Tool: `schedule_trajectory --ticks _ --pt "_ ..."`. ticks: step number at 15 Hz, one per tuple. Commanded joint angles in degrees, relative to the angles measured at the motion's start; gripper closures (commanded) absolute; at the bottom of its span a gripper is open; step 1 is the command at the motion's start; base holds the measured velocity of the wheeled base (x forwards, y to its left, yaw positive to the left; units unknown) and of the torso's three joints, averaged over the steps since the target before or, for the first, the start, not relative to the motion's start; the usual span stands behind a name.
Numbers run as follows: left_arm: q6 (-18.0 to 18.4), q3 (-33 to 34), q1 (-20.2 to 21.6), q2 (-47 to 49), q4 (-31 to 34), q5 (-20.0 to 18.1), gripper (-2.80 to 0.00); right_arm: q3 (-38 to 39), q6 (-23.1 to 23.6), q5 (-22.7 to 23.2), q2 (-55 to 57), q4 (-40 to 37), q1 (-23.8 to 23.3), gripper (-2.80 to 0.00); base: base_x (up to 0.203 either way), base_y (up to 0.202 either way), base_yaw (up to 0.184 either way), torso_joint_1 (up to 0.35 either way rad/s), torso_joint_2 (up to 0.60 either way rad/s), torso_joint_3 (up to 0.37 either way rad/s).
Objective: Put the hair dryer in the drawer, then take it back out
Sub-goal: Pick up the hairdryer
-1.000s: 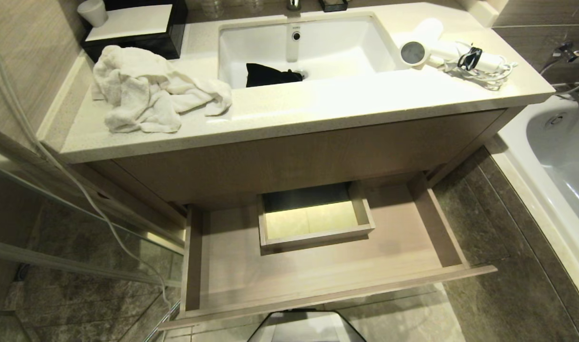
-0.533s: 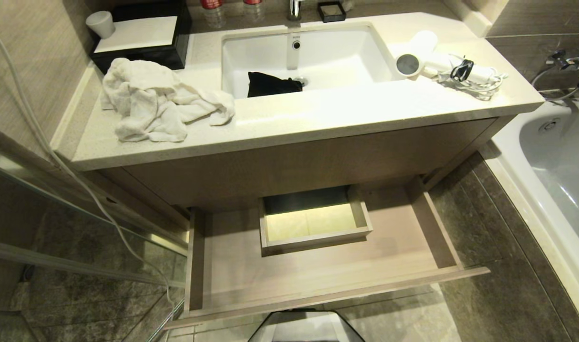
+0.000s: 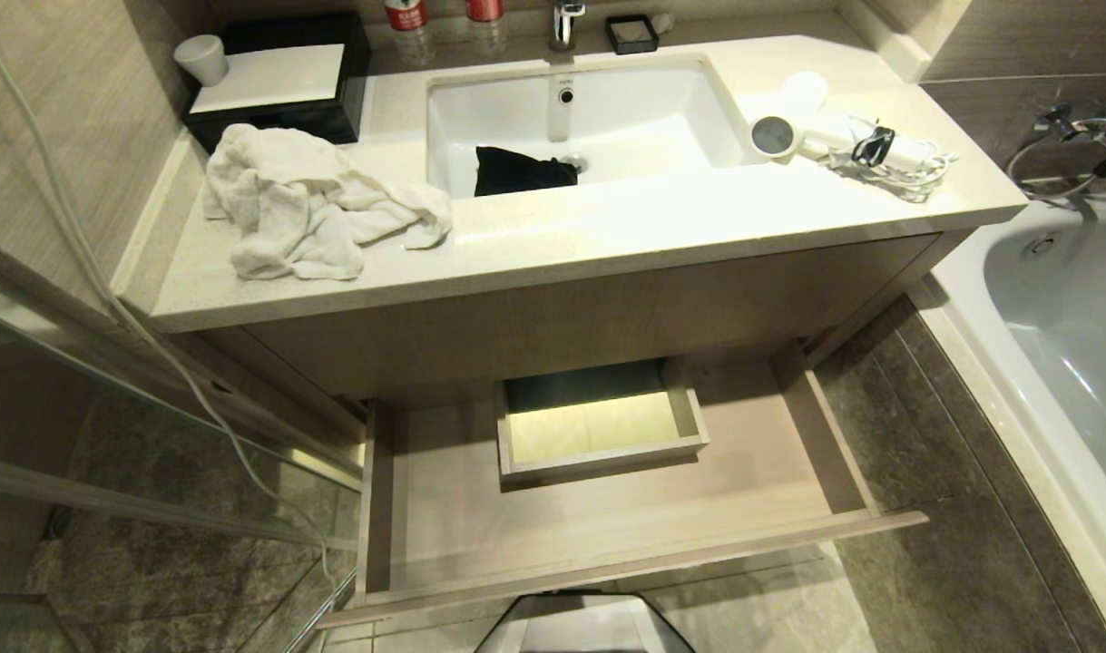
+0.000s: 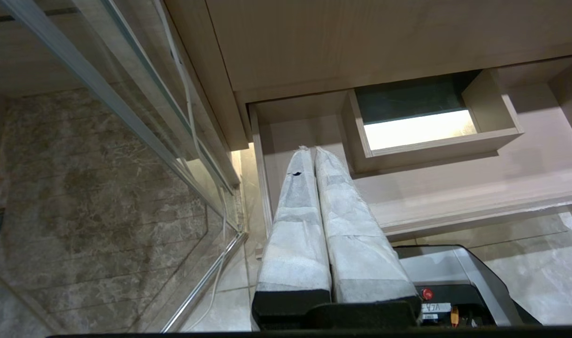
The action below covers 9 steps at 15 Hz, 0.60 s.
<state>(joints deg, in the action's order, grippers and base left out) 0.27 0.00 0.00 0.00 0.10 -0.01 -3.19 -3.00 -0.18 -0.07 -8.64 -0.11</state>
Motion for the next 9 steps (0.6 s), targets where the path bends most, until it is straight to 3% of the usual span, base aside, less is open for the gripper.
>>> schedule_trajectory --ticks 1,9 --pt "0.0 0.09 0.0 0.0 -0.01 0.01 0.0 0.03 0.01 0.01 -0.1 -0.06 0.02 0.0 0.0 0.0 0.0 0.0 0.0 0.0" --pt "0.0 0.0 0.0 0.0 -0.01 0.01 0.0 -0.06 -0.07 0.01 -0.1 -0.06 0.02 0.0 0.0 0.0 0.0 0.0 0.0 0.0"
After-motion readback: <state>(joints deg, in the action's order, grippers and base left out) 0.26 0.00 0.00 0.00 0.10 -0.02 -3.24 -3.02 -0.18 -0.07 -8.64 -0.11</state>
